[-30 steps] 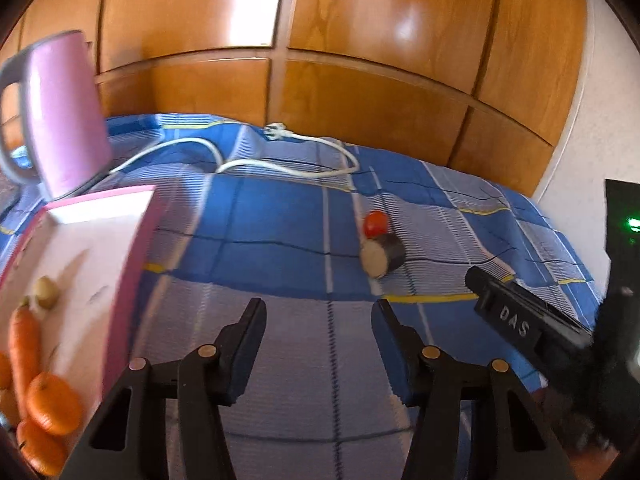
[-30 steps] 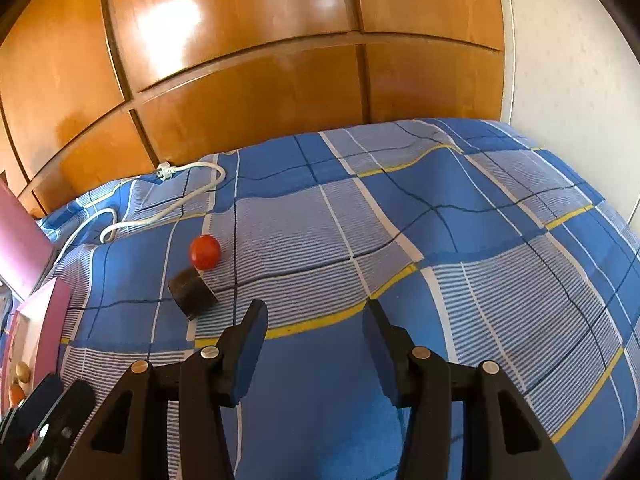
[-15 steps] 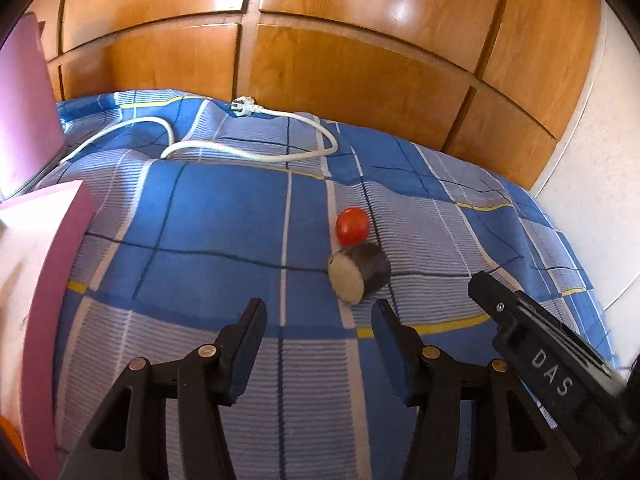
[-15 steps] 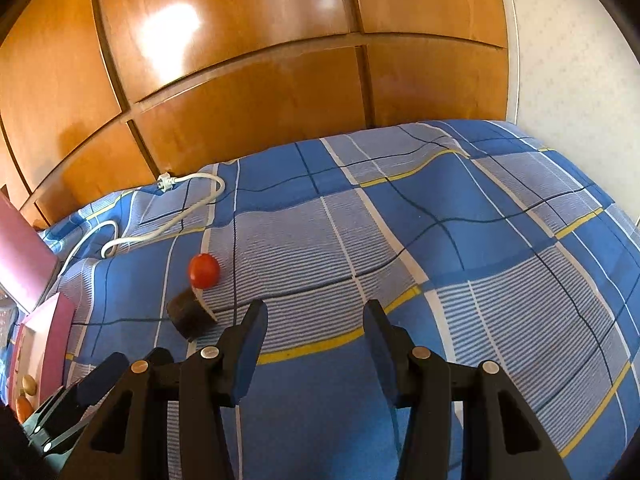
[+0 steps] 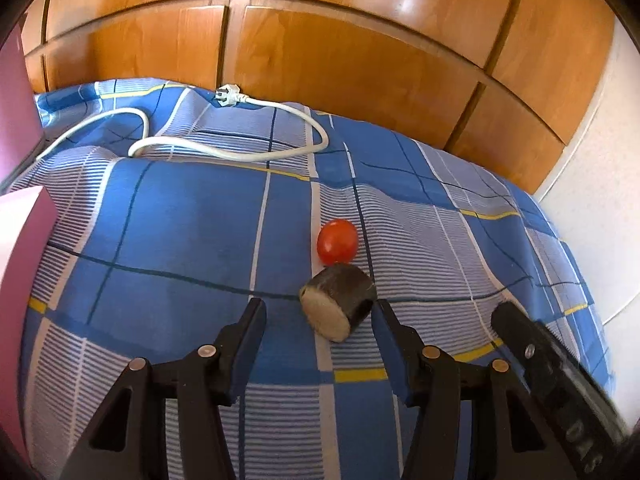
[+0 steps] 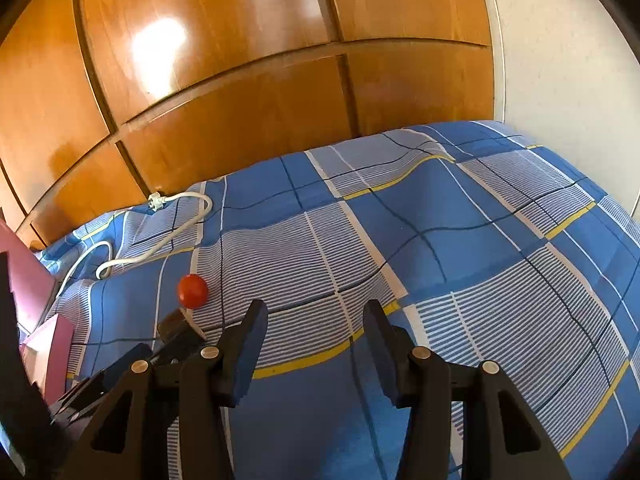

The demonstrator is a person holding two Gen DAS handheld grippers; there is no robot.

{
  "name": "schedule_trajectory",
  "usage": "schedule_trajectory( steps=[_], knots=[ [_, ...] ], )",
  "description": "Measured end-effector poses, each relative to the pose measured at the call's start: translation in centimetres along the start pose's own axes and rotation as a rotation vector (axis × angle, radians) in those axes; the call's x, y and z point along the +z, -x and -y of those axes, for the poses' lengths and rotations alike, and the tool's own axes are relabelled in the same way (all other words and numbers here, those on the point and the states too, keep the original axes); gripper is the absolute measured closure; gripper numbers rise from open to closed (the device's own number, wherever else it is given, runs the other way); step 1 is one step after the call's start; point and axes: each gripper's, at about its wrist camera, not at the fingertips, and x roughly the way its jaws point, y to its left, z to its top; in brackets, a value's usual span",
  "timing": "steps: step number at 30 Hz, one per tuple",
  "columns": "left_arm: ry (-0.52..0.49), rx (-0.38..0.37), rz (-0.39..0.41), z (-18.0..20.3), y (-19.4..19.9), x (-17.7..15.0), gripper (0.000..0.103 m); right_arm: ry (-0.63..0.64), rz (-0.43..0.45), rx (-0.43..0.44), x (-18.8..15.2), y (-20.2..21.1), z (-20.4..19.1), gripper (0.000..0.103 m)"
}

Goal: Organize fruits
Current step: 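Lower the left tool over the dark cylindrical slice and close on it, then lift the slice with the left tool while the right tool closes on the red tomato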

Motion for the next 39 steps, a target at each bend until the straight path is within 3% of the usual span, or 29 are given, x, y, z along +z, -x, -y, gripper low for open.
schedule_trajectory(
  steps=[9,10,11,16,19,29,39],
  knots=[
    [0.014,-0.014,-0.006,0.1,-1.0,0.6,0.050,-0.004,0.009,-0.008,-0.1,0.2,0.1,0.052],
    [0.019,-0.019,-0.006,0.0,-1.1,0.7,0.052,-0.001,0.007,-0.008,-0.1,0.1,0.1,0.052],
    [0.022,-0.030,-0.005,0.0,-1.2,0.8,0.063,0.000,0.005,-0.008,-0.1,0.1,0.0,0.052],
    [0.057,-0.060,0.004,-0.8,-0.7,0.5,0.063,0.031,0.008,-0.002,-0.3,0.1,-0.4,0.052],
    [0.079,-0.041,0.014,-1.8,0.4,-0.2,0.063,0.060,0.000,0.011,-0.6,-0.1,-0.9,0.052],
    [0.117,0.066,0.056,-6.1,4.8,-3.7,0.063,0.070,-0.092,0.138,-1.4,-1.2,-1.9,0.053],
    [0.128,0.064,0.070,-6.9,4.8,-4.2,0.064,0.077,-0.143,0.230,-1.6,-2.1,-3.5,0.053]
  ],
)
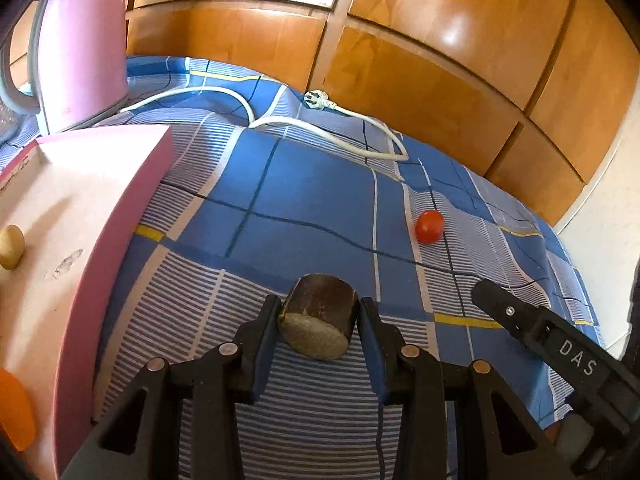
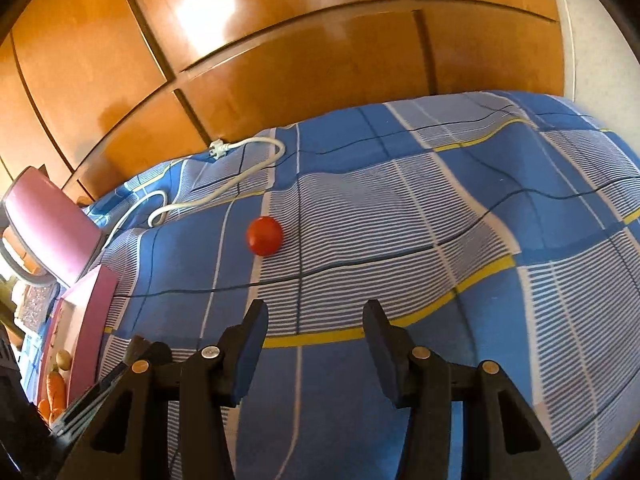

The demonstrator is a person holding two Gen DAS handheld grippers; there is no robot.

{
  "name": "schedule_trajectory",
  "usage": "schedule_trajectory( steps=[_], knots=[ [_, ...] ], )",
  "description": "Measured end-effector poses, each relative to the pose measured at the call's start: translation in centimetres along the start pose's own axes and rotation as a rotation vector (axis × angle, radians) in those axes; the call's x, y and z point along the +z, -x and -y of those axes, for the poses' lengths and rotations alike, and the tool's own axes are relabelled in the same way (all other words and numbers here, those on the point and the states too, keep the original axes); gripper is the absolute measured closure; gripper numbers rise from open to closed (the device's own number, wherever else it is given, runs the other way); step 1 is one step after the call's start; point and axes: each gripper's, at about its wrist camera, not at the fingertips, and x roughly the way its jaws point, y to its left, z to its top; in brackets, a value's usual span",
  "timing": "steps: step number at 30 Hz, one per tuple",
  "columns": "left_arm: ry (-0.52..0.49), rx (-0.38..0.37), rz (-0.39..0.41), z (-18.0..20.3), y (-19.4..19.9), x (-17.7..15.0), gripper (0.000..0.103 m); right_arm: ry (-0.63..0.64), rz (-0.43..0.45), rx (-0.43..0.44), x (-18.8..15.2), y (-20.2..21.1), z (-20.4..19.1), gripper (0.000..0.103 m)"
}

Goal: Organize fruits
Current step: 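Lift the slice with the left tool while the right tool closes on the red tomato, then carry the slice and tomato in both tools over to the tray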

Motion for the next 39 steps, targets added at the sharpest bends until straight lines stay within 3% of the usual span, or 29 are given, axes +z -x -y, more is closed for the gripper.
schedule_trajectory(
  steps=[19,22,24,39],
  knots=[
    [0.002,-0.004,0.007,-0.1,-0.1,-0.1,0.065,0.100,-0.037,-0.036,3.9,-6.2,-3.9,0.055],
    [0.004,-0.007,0.007,-0.2,0.0,-0.1,0.065,0.102,-0.039,-0.049,4.2,-6.8,-4.1,0.068],
    [0.003,-0.006,0.007,-0.2,0.0,-0.1,0.065,0.095,-0.036,-0.052,4.3,-6.9,-3.9,0.075],
    [0.015,-0.019,0.006,-0.4,0.0,0.0,0.066,0.096,-0.070,-0.062,1.0,-3.1,-2.7,0.076]
  ],
)
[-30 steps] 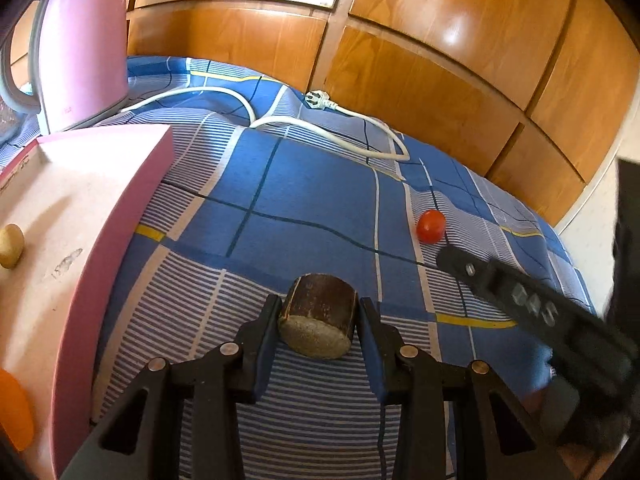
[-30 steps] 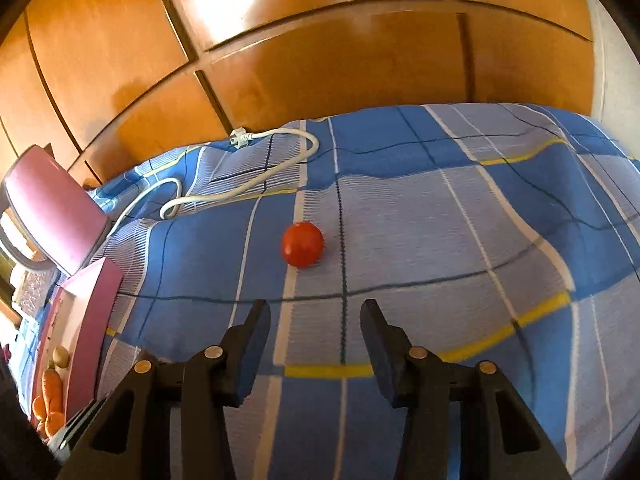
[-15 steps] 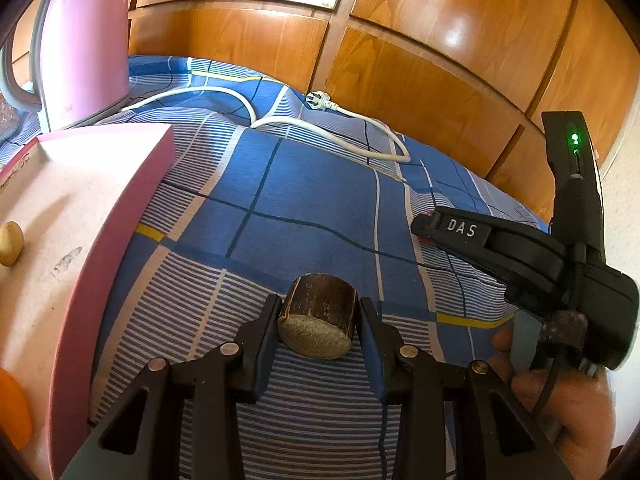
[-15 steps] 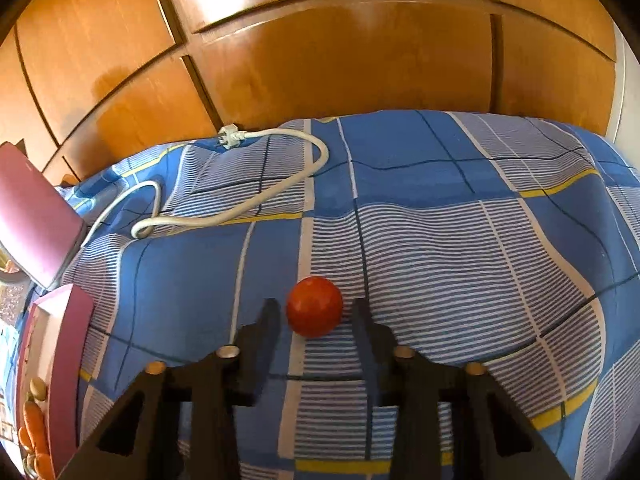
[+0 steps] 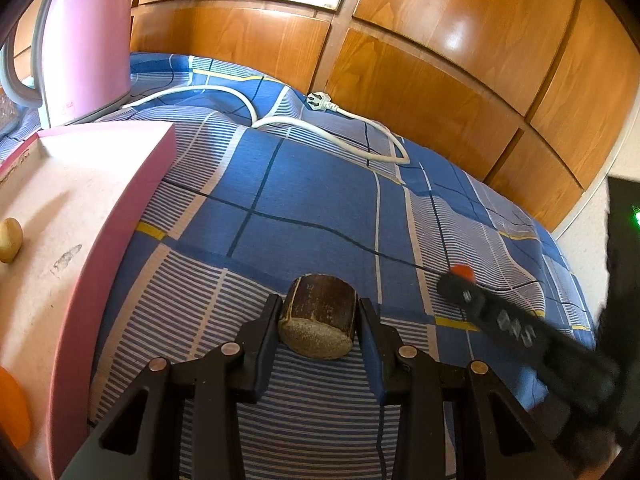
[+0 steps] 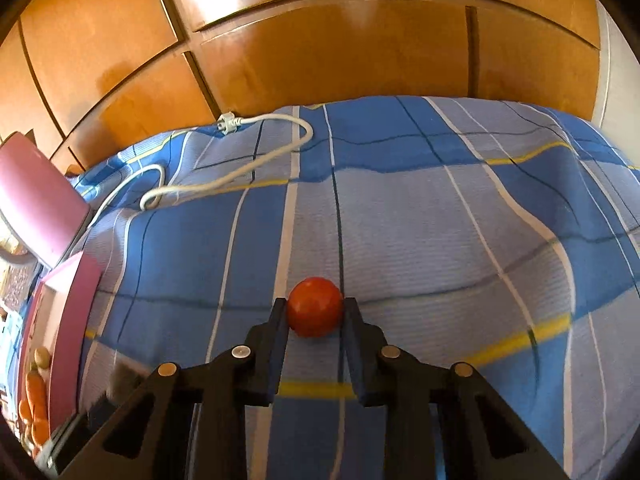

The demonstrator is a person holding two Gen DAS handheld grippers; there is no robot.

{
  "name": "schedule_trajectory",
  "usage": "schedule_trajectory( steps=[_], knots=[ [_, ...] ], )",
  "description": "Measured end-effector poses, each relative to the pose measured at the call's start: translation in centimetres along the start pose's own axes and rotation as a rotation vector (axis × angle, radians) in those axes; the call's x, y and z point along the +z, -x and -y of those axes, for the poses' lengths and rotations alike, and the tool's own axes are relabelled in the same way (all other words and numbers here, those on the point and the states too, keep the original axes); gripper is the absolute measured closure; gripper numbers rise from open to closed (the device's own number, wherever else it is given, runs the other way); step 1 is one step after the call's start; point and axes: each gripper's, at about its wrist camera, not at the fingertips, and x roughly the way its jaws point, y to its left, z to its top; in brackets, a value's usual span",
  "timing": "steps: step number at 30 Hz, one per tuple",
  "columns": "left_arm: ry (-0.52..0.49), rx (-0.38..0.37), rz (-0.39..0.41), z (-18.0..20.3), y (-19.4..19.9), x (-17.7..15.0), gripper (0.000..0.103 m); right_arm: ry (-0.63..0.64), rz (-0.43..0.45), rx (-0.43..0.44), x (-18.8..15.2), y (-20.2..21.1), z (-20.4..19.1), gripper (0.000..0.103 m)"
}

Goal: Organize fruits
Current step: 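Carry the slice and tomato in both tools over to the tray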

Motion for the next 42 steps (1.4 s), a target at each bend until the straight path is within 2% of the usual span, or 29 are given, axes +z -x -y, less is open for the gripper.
schedule_trajectory(
  steps=[11,28,35,42],
  knots=[
    [0.004,-0.008,-0.003,-0.1,0.0,0.0,0.066,0.027,-0.034,-0.037,-3.3,2.8,-0.5,0.076],
    [-0.022,0.009,0.010,-0.2,2.1,-1.6,0.066,0.067,-0.002,-0.065,-4.3,3.0,-0.9,0.076],
    [-0.104,0.057,0.031,0.5,3.9,-3.7,0.066,0.078,-0.008,-0.072,-5.1,3.8,-1.2,0.076],
    [-0.153,0.079,0.044,0.7,5.3,-5.4,0.066,0.050,-0.018,-0.037,-5.7,4.8,-0.7,0.077]
  ],
)
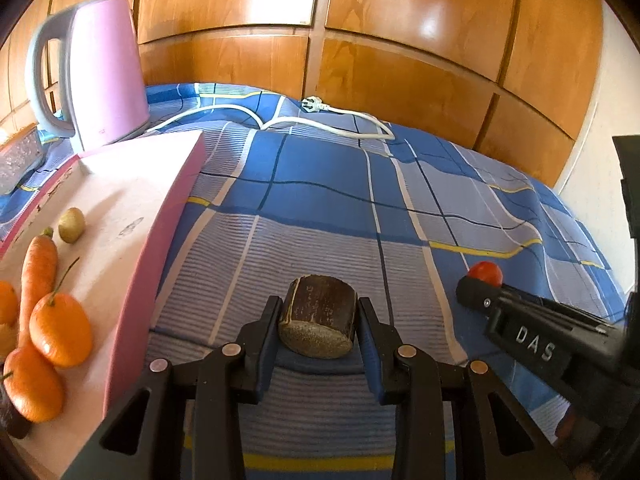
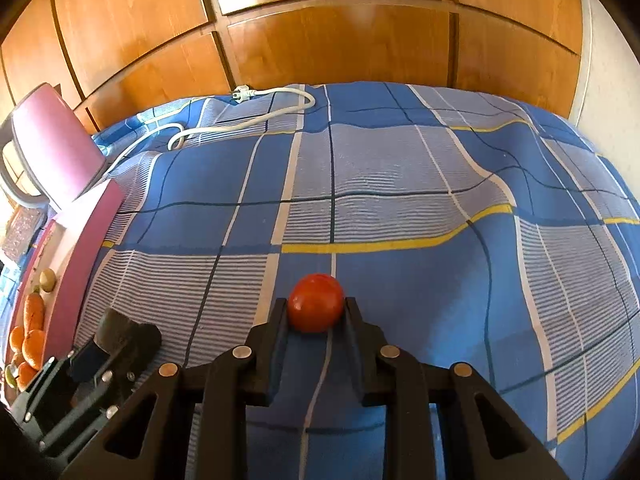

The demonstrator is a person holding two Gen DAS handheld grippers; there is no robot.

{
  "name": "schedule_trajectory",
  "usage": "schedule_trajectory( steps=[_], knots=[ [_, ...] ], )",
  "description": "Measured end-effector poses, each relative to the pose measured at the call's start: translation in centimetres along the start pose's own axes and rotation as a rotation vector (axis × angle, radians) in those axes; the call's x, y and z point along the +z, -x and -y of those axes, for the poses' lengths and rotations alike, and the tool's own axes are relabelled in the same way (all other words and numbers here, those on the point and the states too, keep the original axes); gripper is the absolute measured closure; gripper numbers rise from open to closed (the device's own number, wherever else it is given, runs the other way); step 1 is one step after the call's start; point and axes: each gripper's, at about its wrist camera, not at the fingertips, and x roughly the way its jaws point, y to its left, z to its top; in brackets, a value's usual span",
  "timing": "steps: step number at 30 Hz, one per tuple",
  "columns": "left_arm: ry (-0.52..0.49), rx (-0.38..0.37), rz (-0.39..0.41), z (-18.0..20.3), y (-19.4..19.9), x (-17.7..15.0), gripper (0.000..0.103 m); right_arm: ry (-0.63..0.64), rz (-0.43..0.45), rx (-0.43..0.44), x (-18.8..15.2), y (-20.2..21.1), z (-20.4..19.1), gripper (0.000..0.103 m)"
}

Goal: Organize fruits
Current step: 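Carry the slice and tomato in both tools over to the tray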

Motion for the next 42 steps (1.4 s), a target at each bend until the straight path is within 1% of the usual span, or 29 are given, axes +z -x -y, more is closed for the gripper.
schedule_trajectory(
  steps=[3,11,15,20,26,34,42],
  knots=[
    [0.000,-0.004,0.001,-0.1,0.5,-0.5,0.066,-0.015,-0.003,0.024,-0.4,0.5,0.1,0.077],
    [-0.002,0.000,0.007,-0.1,2.0,-1.5,0.066,0.011,-0.016,0.016,-1.5,1.1,-0.8,0.077],
    [0.005,0.002,0.041,-0.4,3.3,-1.5,0.066,0.002,-0.013,0.036,-1.7,1.5,-0.8,0.077],
    [0.005,0.009,0.086,-0.7,4.6,-1.4,0.066,0.017,0.014,0.067,-1.7,2.0,-1.3,0.077],
    [0.013,0.018,0.121,-1.2,6.0,-1.5,0.066,0.073,0.064,0.119,-1.8,2.9,-2.7,0.077],
    [0.069,0.065,0.179,-3.2,7.8,-1.2,0.066,0.139,0.126,0.188,-1.9,4.2,-4.7,0.077],
    [0.149,0.113,0.188,-5.5,8.4,-0.9,0.066,0.185,0.143,0.226,-2.2,4.7,-6.3,0.077]
  ],
)
